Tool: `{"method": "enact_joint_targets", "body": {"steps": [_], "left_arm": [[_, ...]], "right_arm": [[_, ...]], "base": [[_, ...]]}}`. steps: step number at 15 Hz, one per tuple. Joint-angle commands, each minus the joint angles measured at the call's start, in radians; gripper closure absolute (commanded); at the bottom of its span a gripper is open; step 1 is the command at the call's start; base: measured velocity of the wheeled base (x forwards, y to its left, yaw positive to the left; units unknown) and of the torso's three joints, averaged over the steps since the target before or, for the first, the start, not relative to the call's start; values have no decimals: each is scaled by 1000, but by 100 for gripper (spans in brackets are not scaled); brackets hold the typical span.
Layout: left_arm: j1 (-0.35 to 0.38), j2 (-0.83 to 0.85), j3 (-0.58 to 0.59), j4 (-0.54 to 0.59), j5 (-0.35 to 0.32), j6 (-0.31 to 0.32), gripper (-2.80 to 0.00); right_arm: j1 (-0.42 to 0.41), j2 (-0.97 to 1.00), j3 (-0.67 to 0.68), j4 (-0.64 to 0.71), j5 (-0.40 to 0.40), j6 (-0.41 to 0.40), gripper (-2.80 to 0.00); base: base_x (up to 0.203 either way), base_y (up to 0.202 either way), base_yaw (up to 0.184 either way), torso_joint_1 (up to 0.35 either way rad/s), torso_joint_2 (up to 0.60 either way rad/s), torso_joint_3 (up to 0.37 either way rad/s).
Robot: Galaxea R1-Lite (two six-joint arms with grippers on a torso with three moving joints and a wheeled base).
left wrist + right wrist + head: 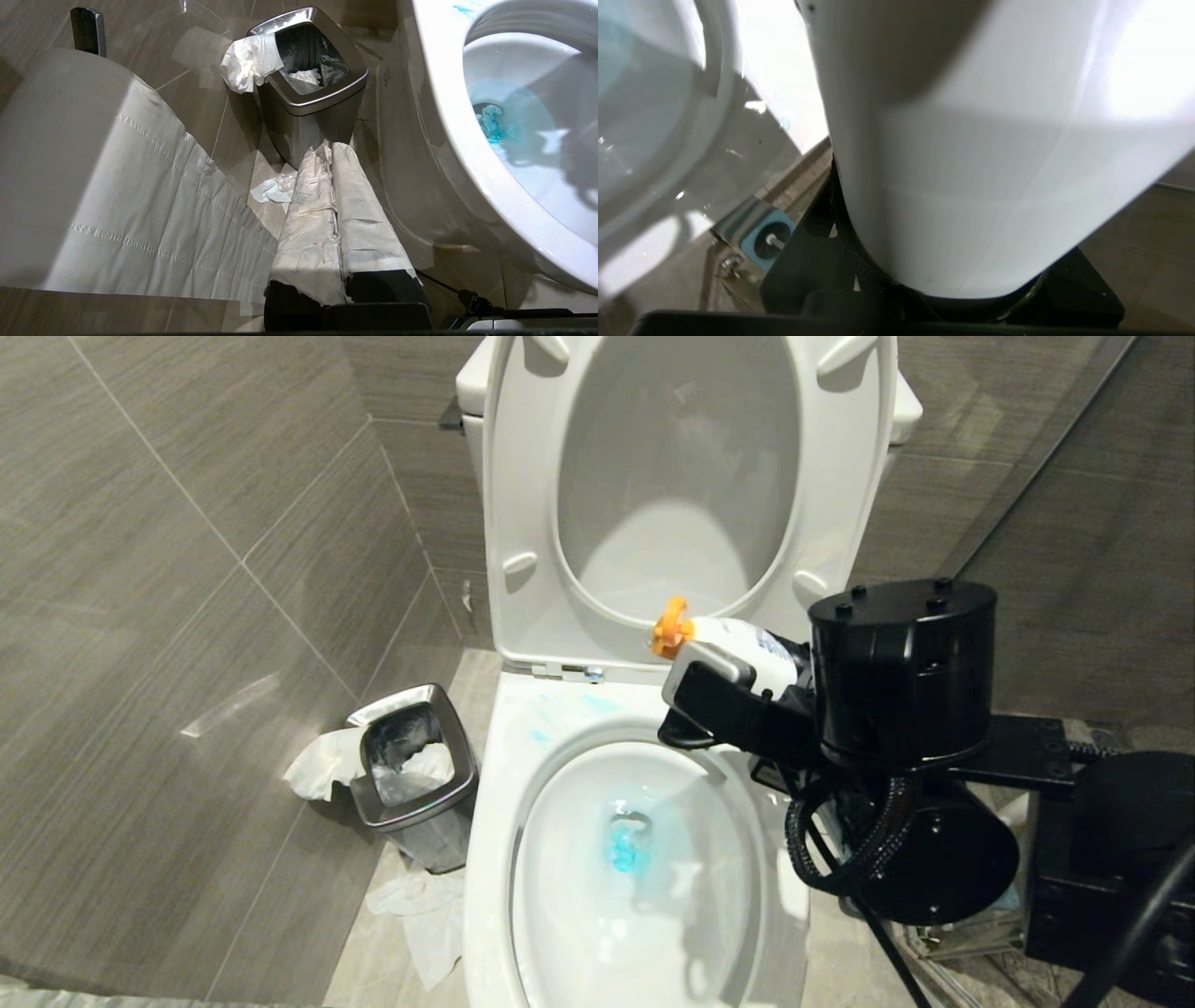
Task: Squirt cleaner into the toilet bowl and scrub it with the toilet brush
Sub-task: Pour in the cleaning agent, then place the cleaning agent on the floor
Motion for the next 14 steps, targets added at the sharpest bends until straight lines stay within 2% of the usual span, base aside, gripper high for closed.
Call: {"method": "enact_joint_targets", "body": {"steps": [1,2,3,6,8,11,14], "left_arm": [[0,0,3,0,-1,0,0],[0,1,3,0,0,0,0],[0,1,3,0,-1,0,0],[0,0,2,0,0,-2,0],[0,1,3,0,0,-2,0],[0,1,3,0,-1,0,0],[0,0,2,0,0,-2,0]], "right_arm": [[-34,-46,-8,5,66,5,0],[-50,-63,-7,16,134,15,0],[-57,-82,-5,50,188,66,0],[-61,-154,-30,241,287,276,0],[-61,-190,-49,256,336,340,0],[-66,-221,-69,261,375,519,0],[-138,-278,-72,290,434,663,0]], "base": [[0,0,0,0,0,0],[0,0,0,0,0,0],[0,0,0,0,0,0],[0,0,0,0,0,0],[0,0,0,0,0,0],[0,0,0,0,0,0],[0,0,0,0,0,0]]}}
